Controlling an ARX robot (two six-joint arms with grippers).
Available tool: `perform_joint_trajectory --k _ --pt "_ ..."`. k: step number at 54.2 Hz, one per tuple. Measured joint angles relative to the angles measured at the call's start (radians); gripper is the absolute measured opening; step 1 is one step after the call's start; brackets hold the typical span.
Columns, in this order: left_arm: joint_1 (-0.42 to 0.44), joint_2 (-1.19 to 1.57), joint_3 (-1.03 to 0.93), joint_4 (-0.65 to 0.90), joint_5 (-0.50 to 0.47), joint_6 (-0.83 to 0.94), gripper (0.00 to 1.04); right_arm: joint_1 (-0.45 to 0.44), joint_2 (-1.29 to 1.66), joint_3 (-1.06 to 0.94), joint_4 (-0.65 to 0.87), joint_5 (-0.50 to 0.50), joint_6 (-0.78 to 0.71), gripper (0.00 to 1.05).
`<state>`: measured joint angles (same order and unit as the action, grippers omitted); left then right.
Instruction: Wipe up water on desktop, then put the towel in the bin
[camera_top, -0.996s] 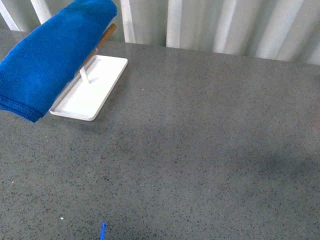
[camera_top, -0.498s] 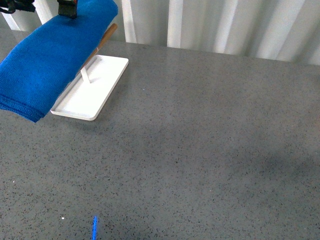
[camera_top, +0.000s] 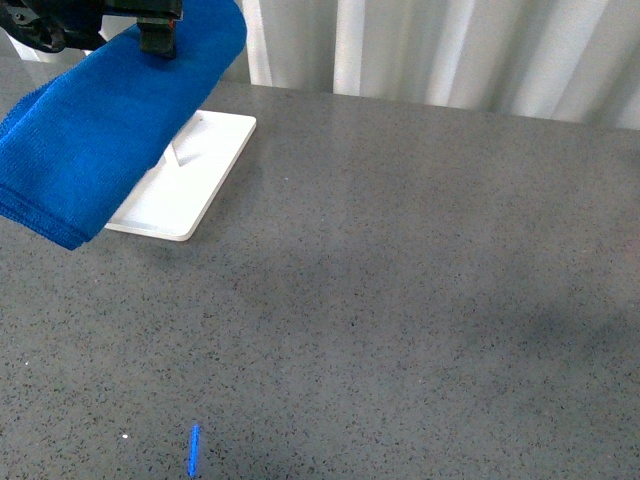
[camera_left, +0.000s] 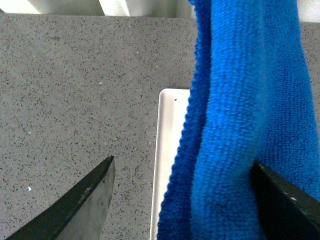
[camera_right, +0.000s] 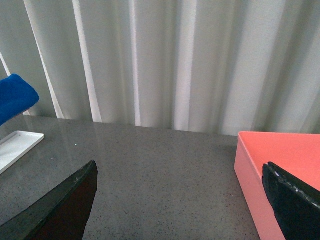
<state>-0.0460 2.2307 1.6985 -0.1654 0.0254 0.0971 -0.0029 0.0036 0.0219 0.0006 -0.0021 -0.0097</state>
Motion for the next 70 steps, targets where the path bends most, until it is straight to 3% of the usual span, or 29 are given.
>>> perform_joint_trajectory --k 19,26,51,70 --pt "0.003 0.011 0.047 -0.024 0.01 0.009 0.18 0.0 0.0 0.0 0.0 0.0 0.0 0.98" --pt "0.008 0.014 0.069 -0.037 0.009 0.012 0.03 0.0 0.0 0.0 0.0 0.0 0.0 0.98" --pt "0.001 0.001 0.085 -0.057 0.04 -0.016 0.03 0.0 0.0 0.0 0.0 0.0 0.0 0.98" --pt "-0.03 -0.162 0.046 -0.05 0.073 -0.06 0.03 0.0 0.0 0.0 0.0 0.0 0.0 0.98"
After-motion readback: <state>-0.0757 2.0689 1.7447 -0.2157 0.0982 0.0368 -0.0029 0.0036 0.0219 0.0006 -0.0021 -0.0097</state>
